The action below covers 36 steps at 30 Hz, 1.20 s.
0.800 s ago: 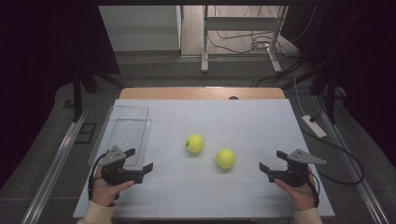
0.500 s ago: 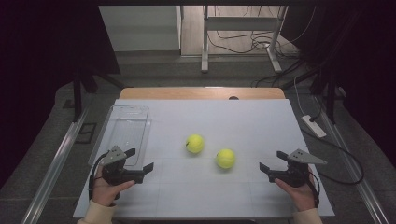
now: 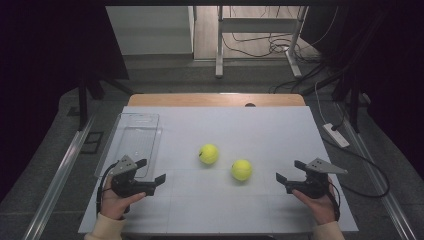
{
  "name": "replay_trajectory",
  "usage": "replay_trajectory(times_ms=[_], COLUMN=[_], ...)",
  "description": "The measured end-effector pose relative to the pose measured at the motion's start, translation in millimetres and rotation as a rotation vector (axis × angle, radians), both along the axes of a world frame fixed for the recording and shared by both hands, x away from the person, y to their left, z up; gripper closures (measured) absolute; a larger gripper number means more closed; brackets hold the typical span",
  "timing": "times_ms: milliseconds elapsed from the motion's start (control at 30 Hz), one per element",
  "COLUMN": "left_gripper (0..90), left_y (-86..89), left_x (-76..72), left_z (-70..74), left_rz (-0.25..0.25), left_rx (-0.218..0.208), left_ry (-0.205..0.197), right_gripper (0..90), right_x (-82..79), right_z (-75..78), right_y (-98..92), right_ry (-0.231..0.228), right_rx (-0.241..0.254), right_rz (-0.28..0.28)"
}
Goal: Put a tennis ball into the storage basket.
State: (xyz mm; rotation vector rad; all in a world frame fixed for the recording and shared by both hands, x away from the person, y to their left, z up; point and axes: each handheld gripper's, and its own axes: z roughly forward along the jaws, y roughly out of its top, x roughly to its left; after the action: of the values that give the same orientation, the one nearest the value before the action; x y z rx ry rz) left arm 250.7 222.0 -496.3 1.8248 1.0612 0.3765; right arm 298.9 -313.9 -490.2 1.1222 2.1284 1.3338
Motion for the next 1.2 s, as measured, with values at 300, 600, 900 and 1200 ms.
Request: replay_trajectory(times_ms=[300,600,900,1200], left_gripper=[6.0,6.1,6.2,6.2], left_y=[-0.4,0.8,-1.7,-13.0], left_x=[-0.9,-2.1,-5.4,-2.0], left_z=[0.7,2.1,6.2,25.4], left_rz=[-0.003,0.014,0.029,0.016], left_rx=[0.001,0.001,0.013,0.033], left_ry=[0.002,-0.002,0.004,-0.011], right_gripper=[10.1,10.8,11.0,11.2], right_x=[1.6,2.0,2.3,-0.2], right_z=[0.3,1.1,-0.3,-4.1], right_y=[3.1,2.9,2.2,-0.1], right_ry=[-0.005,0.002,0.019,0.024], right_rx=[-0.004,0.01,0.015,0.016], right_rz=[0.012,0.03,0.021,0.024])
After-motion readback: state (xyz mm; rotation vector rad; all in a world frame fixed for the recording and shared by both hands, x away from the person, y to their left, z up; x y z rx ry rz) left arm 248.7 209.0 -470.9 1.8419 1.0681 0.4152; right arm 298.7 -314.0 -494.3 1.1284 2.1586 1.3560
